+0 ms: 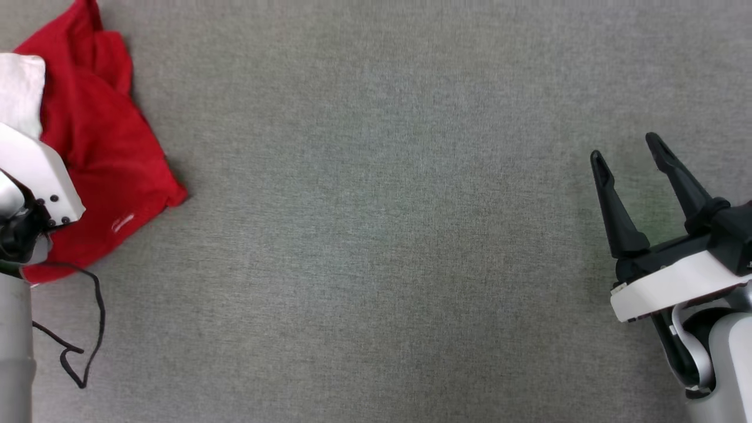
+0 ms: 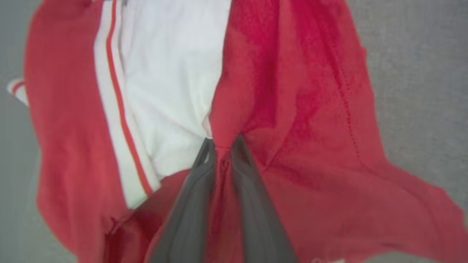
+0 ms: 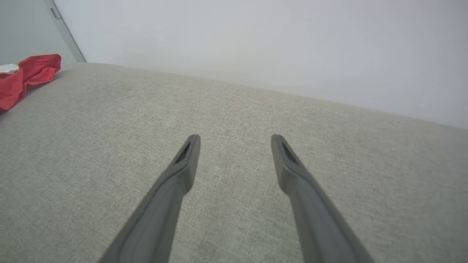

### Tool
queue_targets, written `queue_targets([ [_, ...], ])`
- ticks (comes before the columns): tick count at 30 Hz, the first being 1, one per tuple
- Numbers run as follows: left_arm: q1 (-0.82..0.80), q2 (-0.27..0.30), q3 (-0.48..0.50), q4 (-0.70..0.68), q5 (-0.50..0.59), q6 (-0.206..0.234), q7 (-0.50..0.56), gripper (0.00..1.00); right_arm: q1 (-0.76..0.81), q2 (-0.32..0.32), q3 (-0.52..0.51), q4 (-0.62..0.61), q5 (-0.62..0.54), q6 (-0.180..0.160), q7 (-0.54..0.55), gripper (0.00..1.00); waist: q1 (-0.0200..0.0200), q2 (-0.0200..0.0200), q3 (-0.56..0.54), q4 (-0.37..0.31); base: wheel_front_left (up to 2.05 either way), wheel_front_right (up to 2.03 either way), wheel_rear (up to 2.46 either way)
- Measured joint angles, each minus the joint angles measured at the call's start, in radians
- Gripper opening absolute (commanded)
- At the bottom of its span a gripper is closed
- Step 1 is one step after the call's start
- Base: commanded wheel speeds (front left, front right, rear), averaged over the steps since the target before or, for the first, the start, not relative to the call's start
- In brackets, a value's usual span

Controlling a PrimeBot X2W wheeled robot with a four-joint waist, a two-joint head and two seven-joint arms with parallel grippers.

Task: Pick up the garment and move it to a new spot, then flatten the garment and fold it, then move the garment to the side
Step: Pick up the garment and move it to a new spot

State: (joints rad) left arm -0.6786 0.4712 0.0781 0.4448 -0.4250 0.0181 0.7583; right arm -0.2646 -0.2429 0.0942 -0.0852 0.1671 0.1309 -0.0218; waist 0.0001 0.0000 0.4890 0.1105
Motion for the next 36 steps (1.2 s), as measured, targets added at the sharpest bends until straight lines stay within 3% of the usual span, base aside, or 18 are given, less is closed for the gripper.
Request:
queue_targets([
  [12,-0.138,0.058,-0.049,-0.025,0.164,-0.002,-0.487,0.00,0.080,0.078,-0.026,0.047,-0.018,0.000,-0.013,1.00,-0.0001,0.0000,-0.191,0.003,0.00,0.00,0.00],
  [17,-0.192,0.037,-0.082,-0.007,0.176,-0.027,-0.613,0.00,0.121,0.109,-0.040,0.050,-0.031,0.000,-0.008,1.00,-0.0002,0.0000,-0.280,-0.017,0.00,0.00,0.00],
  [27,-0.184,-0.128,-0.193,-0.022,0.149,-0.075,-0.712,0.00,0.177,0.148,-0.046,0.043,-0.046,0.000,0.019,1.00,-0.0003,0.0000,-0.376,-0.163,0.00,0.00,0.00],
  [36,-0.069,-0.340,-0.333,-0.053,0.086,-0.115,-0.779,0.00,0.217,0.153,-0.082,0.021,-0.054,0.000,0.048,1.00,-0.0003,0.0000,-0.415,-0.324,0.00,0.00,0.00],
])
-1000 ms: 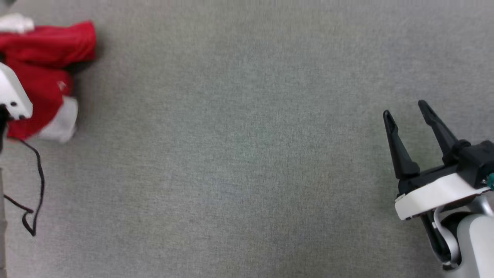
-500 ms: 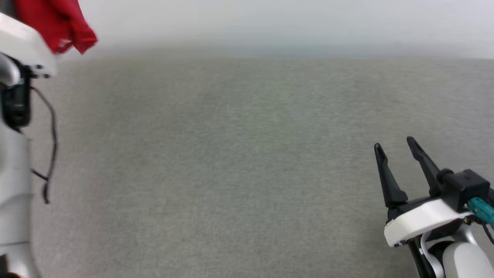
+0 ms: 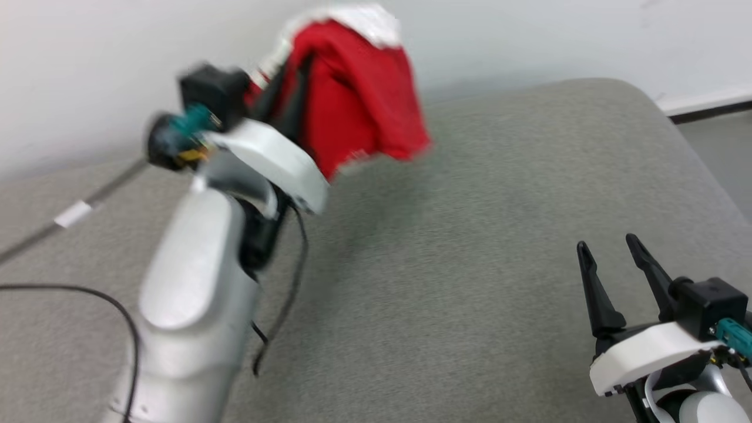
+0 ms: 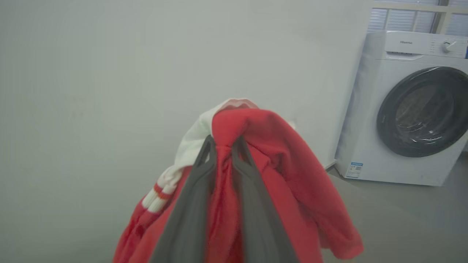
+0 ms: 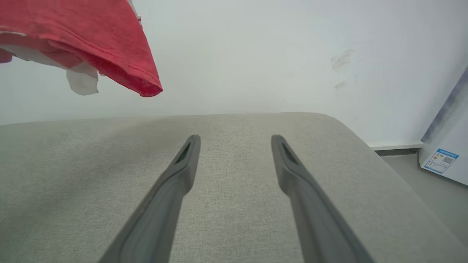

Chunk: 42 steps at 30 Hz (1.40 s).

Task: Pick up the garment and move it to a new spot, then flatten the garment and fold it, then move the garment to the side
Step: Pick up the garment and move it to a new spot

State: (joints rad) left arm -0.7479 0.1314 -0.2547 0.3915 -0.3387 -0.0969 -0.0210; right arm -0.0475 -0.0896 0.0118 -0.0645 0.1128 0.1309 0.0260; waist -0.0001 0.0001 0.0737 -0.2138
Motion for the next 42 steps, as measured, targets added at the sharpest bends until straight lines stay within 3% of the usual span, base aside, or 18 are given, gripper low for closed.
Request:
queue_targets([
  [6,0.200,-0.040,-0.086,0.022,-0.016,-0.008,-0.032,0.00,0.018,0.007,-0.006,-0.005,0.000,0.000,0.010,1.00,0.0000,0.0000,-0.006,-0.065,0.00,0.00,0.00],
  [11,0.399,-0.046,-0.154,0.082,0.004,0.022,-0.030,0.00,0.032,0.011,-0.006,-0.007,0.000,0.000,0.011,1.00,0.0000,0.0000,-0.005,-0.068,0.00,0.00,0.00],
  [12,0.430,-0.048,-0.163,0.088,0.004,0.030,-0.031,0.14,0.032,0.012,-0.005,-0.007,0.000,0.000,0.011,1.00,0.0000,0.0000,-0.005,-0.066,0.00,0.00,0.00],
  [13,0.458,-0.051,-0.170,0.091,0.000,0.033,-0.032,0.83,0.033,0.013,-0.006,-0.007,0.000,0.000,0.012,1.00,0.0001,0.0000,-0.005,-0.063,0.00,0.00,0.00],
  [14,0.479,-0.054,-0.183,0.091,0.001,0.037,-0.040,1.00,0.033,0.013,-0.010,-0.009,0.000,0.000,0.013,1.00,0.0001,0.0000,-0.005,-0.059,0.00,0.00,0.00],
  [21,0.507,-0.073,-0.210,-0.002,0.020,0.085,-0.197,1.00,0.043,0.009,-0.019,-0.025,-0.008,0.000,0.028,1.00,0.0001,0.0000,-0.025,-0.015,0.00,0.00,0.00],
  [30,0.505,-0.065,-0.121,-0.128,0.016,0.178,-0.237,1.00,0.073,0.007,-0.044,-0.054,-0.021,0.000,0.053,1.00,0.0000,0.0000,-0.076,0.044,0.00,0.00,0.00],
  [42,0.649,0.116,0.047,-0.187,0.006,0.280,-0.204,1.00,0.101,0.018,-0.035,-0.067,-0.024,0.000,0.063,1.00,0.0001,0.0000,-0.113,0.086,0.00,0.00,0.00],
])
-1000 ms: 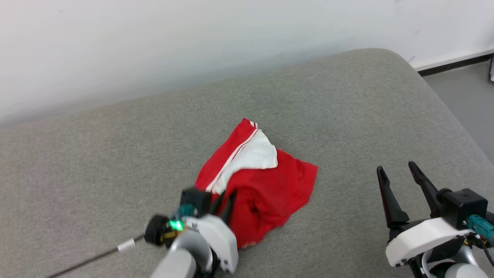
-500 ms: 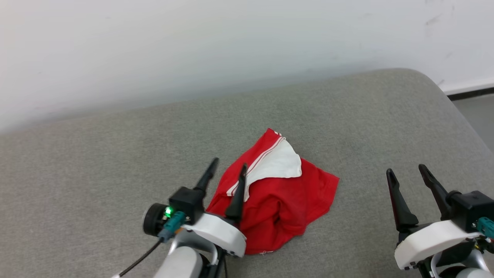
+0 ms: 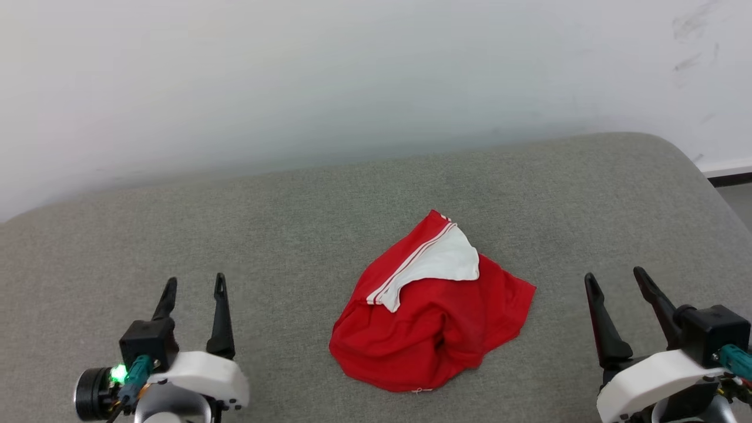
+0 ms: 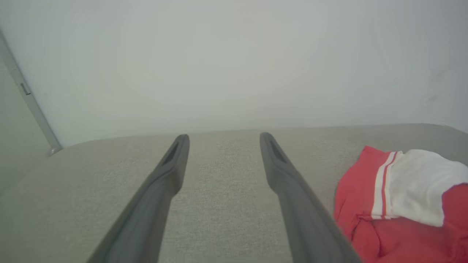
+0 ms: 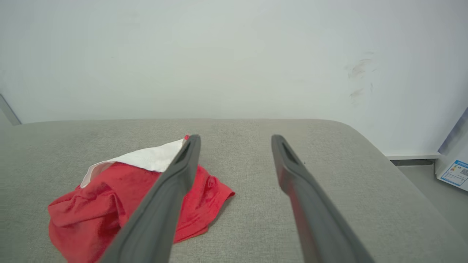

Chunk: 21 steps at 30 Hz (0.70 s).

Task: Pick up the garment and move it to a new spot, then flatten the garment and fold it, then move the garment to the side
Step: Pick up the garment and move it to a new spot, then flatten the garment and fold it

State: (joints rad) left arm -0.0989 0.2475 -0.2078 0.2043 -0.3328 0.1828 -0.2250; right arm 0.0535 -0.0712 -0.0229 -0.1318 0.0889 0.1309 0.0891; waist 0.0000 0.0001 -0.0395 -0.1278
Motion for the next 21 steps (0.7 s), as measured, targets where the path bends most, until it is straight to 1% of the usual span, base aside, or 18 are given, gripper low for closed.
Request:
queue_targets([
  [3,0.047,0.027,0.012,-0.032,-0.006,0.007,0.025,1.00,0.010,0.004,0.009,0.002,0.003,0.000,0.000,1.00,0.0000,0.0000,-0.007,0.009,0.00,0.00,0.00],
  [5,0.072,0.031,0.012,-0.053,-0.009,0.011,0.039,1.00,0.011,0.004,0.013,0.002,0.007,0.000,0.000,1.00,0.0000,0.0000,-0.010,0.016,0.00,0.00,0.00],
  [10,0.111,0.030,-0.003,-0.098,-0.013,0.020,0.061,1.00,0.012,0.005,0.019,0.004,0.008,0.000,0.000,1.00,0.0000,0.0000,-0.011,0.034,0.00,0.00,0.00],
  [21,0.108,0.027,-0.011,-0.108,-0.024,0.018,0.063,1.00,0.008,0.001,0.022,0.009,0.013,0.000,0.001,1.00,0.0000,0.0000,0.001,0.056,0.00,0.00,0.00],
])
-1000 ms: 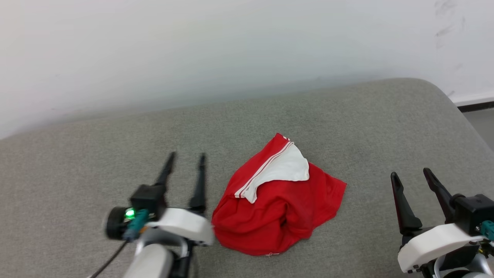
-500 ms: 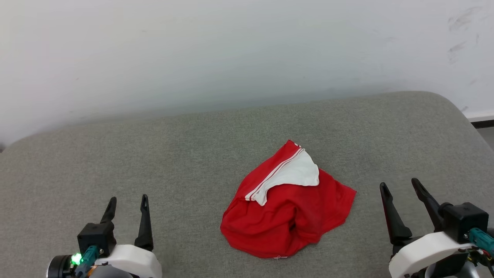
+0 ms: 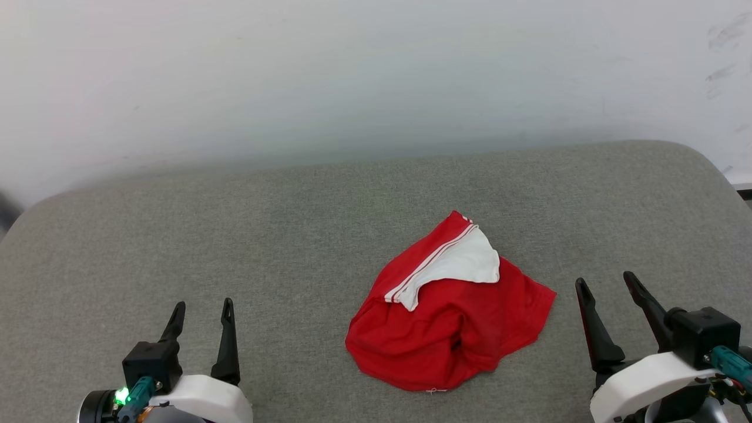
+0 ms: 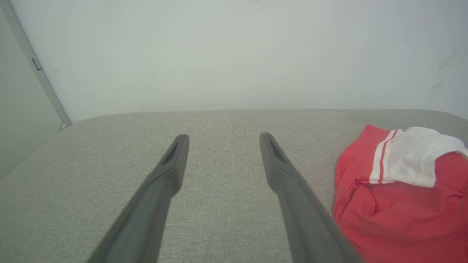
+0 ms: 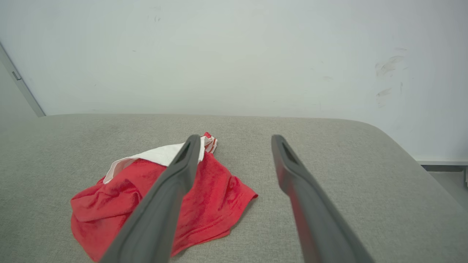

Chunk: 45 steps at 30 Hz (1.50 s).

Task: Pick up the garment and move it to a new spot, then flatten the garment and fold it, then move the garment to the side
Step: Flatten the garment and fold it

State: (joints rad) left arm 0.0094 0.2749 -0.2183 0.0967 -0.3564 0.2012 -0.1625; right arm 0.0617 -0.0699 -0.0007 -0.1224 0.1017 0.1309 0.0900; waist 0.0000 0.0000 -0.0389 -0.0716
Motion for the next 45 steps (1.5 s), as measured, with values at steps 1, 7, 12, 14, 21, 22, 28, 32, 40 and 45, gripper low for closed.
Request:
queue_targets([
  [1,0.000,0.000,0.000,0.000,0.000,0.001,0.000,1.00,0.000,0.000,0.000,0.001,0.000,0.000,0.000,1.00,0.0000,0.0001,0.000,0.000,0.00,0.00,0.00],
  [7,-0.019,0.001,-0.007,-0.009,0.000,0.002,0.003,1.00,-0.002,0.000,0.001,0.004,0.002,0.000,-0.001,1.00,0.0000,0.0000,0.006,0.005,0.00,0.00,0.00],
  [12,-0.111,-0.009,-0.052,-0.010,0.002,-0.036,0.036,1.00,-0.002,-0.002,-0.007,0.004,0.005,0.000,-0.001,1.00,0.0000,0.0000,0.024,0.018,0.00,0.00,0.00],
  [14,-0.177,-0.021,-0.079,-0.001,0.002,-0.062,0.061,1.00,-0.004,-0.006,-0.009,0.002,0.005,0.000,0.000,1.00,0.0000,0.0001,0.034,0.023,0.00,0.00,0.00],
  [21,-0.441,-0.077,-0.193,0.094,0.001,-0.179,0.199,1.00,-0.051,-0.021,0.004,-0.003,0.011,0.000,0.002,1.00,0.0002,0.0000,0.098,0.023,0.00,0.00,0.00],
  [22,-0.470,-0.083,-0.207,0.113,-0.001,-0.196,0.226,1.00,-0.057,-0.021,0.009,-0.002,0.014,0.000,0.002,1.00,0.0002,0.0001,0.106,0.019,0.00,0.00,0.00],
  [28,-0.587,-0.115,-0.294,0.232,-0.033,-0.280,0.404,1.00,-0.082,-0.021,0.023,0.030,0.034,0.000,-0.013,1.00,0.0002,0.0000,0.147,-0.025,0.00,0.00,0.00],
  [32,-0.602,-0.127,-0.360,0.280,-0.073,-0.313,0.513,1.00,-0.084,-0.021,0.026,0.054,0.043,0.000,-0.029,1.00,0.0002,0.0000,0.168,-0.058,0.00,0.00,0.00],
  [40,-0.611,-0.115,-0.476,0.302,-0.172,-0.329,0.673,0.70,-0.102,-0.022,0.032,0.080,0.054,0.000,-0.052,1.00,0.0002,0.0000,0.204,-0.097,0.00,0.00,0.00],
  [45,-0.631,-0.095,-0.486,0.310,-0.206,-0.330,0.668,0.00,-0.109,-0.024,0.035,0.092,0.059,0.000,-0.051,1.00,0.0002,0.0000,0.216,-0.102,0.00,0.00,0.00],
])
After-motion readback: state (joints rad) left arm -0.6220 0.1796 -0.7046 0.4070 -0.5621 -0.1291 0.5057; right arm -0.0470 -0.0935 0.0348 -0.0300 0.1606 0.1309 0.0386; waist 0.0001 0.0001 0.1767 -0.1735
